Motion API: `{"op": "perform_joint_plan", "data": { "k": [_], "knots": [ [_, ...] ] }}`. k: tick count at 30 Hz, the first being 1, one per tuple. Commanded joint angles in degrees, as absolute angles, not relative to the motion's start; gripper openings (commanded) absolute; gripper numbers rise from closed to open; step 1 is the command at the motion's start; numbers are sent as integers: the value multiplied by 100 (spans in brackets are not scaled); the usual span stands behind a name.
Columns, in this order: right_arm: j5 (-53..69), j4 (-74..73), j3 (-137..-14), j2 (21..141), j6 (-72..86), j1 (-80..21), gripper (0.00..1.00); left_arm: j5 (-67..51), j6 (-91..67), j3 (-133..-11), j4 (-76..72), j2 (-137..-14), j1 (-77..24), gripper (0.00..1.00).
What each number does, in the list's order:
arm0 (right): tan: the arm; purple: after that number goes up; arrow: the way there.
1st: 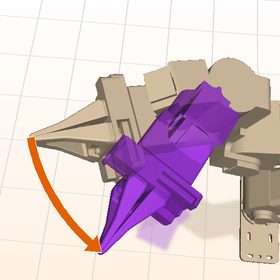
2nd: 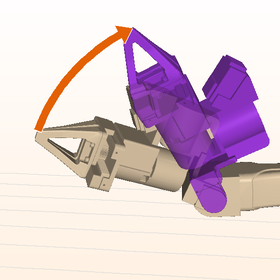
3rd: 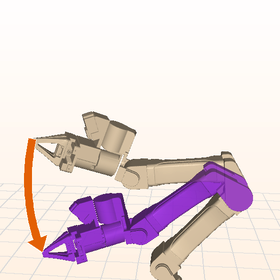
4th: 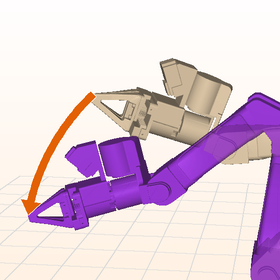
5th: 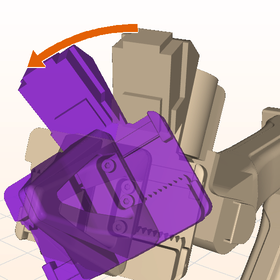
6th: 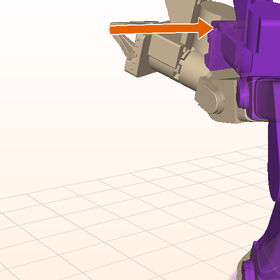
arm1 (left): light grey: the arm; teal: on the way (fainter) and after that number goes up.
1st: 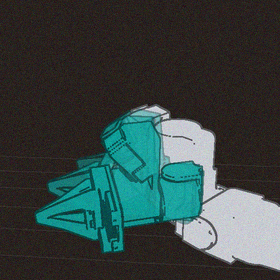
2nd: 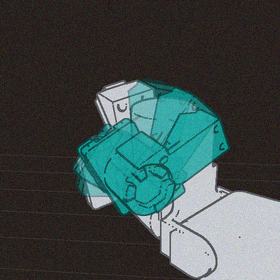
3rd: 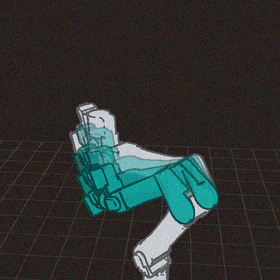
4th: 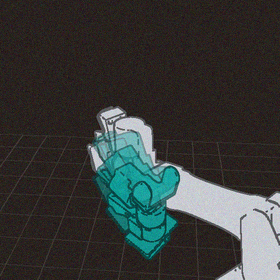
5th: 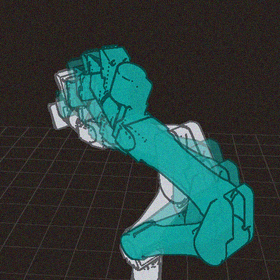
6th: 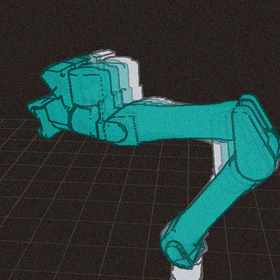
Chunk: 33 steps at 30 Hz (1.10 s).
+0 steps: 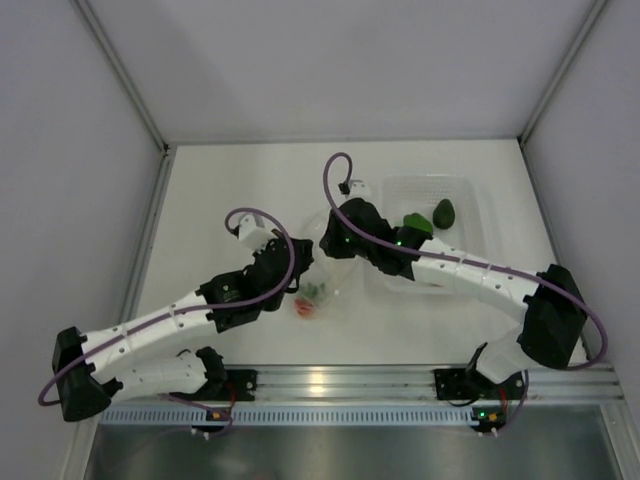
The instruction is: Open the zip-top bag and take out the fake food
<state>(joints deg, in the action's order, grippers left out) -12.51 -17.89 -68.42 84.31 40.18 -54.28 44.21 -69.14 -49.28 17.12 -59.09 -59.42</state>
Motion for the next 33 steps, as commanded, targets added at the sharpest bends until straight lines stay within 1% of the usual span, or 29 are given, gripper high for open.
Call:
{"op": "perform_joint_plan", "data": {
  "k": [1, 4, 9, 12, 14, 20, 29, 33],
  "knots": [
    [-1635, -1266, -7128, 8727, 4464, -5537, 17, 4667, -7339, -4659, 1345, -5582, -6038, 0],
    [-1600, -1458, -7688, 9201, 4483, -5546, 16, 4579, -7321, -4562, 1178, -5476, -6073, 0],
    [-1582, -1433, -7893, 9720, 4588, -5616, 15, 4623, -7409, -4430, 1187, -5344, -6100, 0],
    [-1644, -1415, -7814, 9870, 4553, -5757, 14, 4763, -7374, -4342, 1187, -5221, -6100, 0],
    [-1617, -1284, -7516, 9792, 4579, -5801, 15, 4869, -7339, -4289, 1187, -5063, -6100, 0],
    [-1424, -80, -6566, 9606, 4491, -6231, 15, 5379, -7286, -4008, 1213, -4668, -6100, 0],
    [-1231, 281, -6530, 10159, 4483, -6714, 16, 5590, -7435, -3516, 1213, -4070, -6100, 0],
    [-1440, 18, -6679, 10397, 4282, -6732, 16, 5432, -7270, -3621, 1213, -3912, -6100, 0]
  ]
}}
